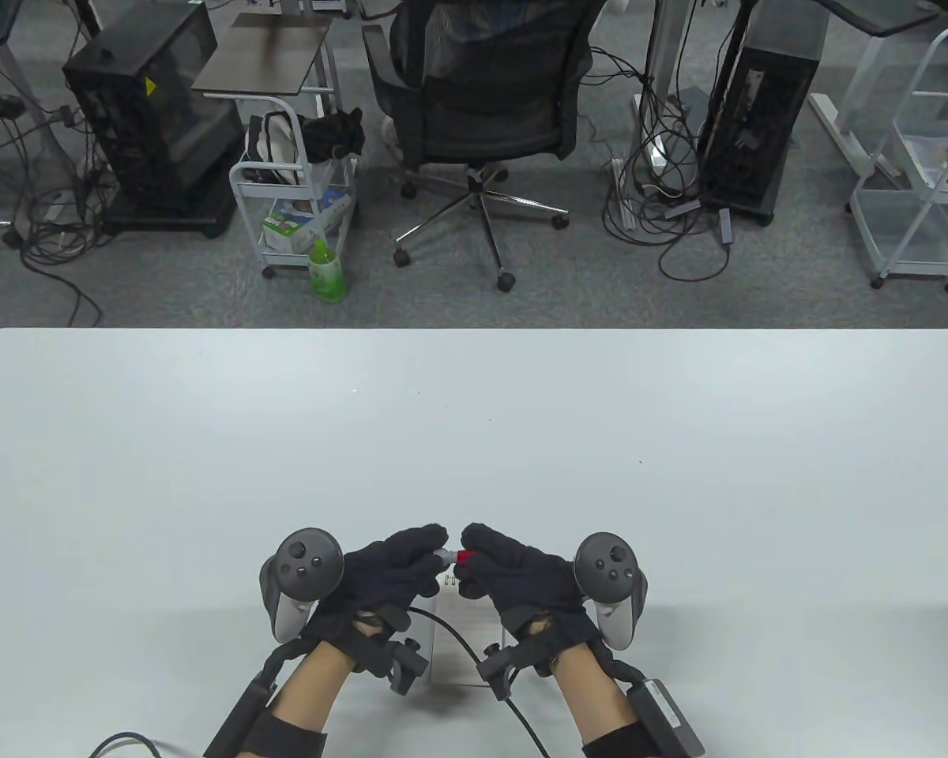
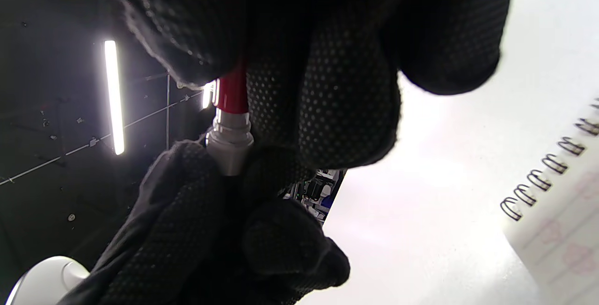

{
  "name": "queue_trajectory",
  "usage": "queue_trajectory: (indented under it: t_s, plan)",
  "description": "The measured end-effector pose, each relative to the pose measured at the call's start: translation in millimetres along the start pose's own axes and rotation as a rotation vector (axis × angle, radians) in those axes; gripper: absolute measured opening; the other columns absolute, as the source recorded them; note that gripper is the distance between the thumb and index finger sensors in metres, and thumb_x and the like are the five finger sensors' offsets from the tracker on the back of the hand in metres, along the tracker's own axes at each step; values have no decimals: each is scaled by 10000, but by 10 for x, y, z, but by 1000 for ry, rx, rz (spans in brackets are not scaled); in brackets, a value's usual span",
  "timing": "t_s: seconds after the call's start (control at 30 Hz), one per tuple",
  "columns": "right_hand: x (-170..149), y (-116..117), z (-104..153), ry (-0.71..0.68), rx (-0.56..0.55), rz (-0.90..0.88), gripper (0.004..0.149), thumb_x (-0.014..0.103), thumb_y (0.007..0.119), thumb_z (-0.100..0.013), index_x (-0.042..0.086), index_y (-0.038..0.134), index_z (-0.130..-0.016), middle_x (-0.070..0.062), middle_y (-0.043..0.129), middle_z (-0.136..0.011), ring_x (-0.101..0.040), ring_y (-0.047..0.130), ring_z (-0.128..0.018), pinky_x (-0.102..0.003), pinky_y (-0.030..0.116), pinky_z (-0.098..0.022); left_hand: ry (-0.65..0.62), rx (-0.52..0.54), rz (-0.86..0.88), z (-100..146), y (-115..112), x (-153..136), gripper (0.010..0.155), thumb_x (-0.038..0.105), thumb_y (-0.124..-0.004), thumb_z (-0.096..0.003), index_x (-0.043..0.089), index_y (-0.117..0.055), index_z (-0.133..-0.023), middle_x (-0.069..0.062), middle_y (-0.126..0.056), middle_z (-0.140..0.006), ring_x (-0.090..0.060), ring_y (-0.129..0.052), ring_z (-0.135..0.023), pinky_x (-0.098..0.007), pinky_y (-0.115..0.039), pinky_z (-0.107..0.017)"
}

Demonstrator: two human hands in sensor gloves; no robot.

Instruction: Stamp flower pattern stamp onto notebook

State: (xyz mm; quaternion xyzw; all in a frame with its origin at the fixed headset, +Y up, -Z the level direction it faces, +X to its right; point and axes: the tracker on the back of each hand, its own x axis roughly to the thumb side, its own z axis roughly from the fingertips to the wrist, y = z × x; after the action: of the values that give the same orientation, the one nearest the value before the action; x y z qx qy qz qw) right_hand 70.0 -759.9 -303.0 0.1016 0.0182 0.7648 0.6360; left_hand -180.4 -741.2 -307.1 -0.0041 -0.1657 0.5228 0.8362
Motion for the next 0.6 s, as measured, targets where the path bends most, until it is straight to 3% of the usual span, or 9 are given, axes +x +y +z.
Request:
queue_trajectory:
  t_s: [0.2, 0.47, 0.6]
  plan:
    - [40, -41, -3, -8, -14, -12, 488, 290, 855, -409, 139, 805, -871, -157, 952, -677, -308, 1069, -486, -534, 811, -467, -14, -47, -99, 5, 81, 37, 578, 394, -794, -419, 100, -756, -916, -174, -890, -844, -334, -996, -596, -599, -746, -485]
    - [9, -137, -1, 3, -38, -5, 486, 287, 854, -409, 137, 807, -869, -160, 951, -676, -313, 1067, -484, -537, 809, -466, -4, -100, -534, 32, 581, 60, 624, 424, -771, -426, 114, -703, -963, -204, -772, -955, -438, -865, -772, -667, -637, -559]
    - [8, -151, -4, 8, -41, -2, 485, 288, 853, -409, 138, 808, -868, -162, 950, -677, -314, 1065, -485, -539, 807, -467, 43, -113, -661, 118, 711, -130, 628, 426, -766, -427, 119, -695, -969, -203, -750, -973, -459, -823, -811, -683, -600, -580]
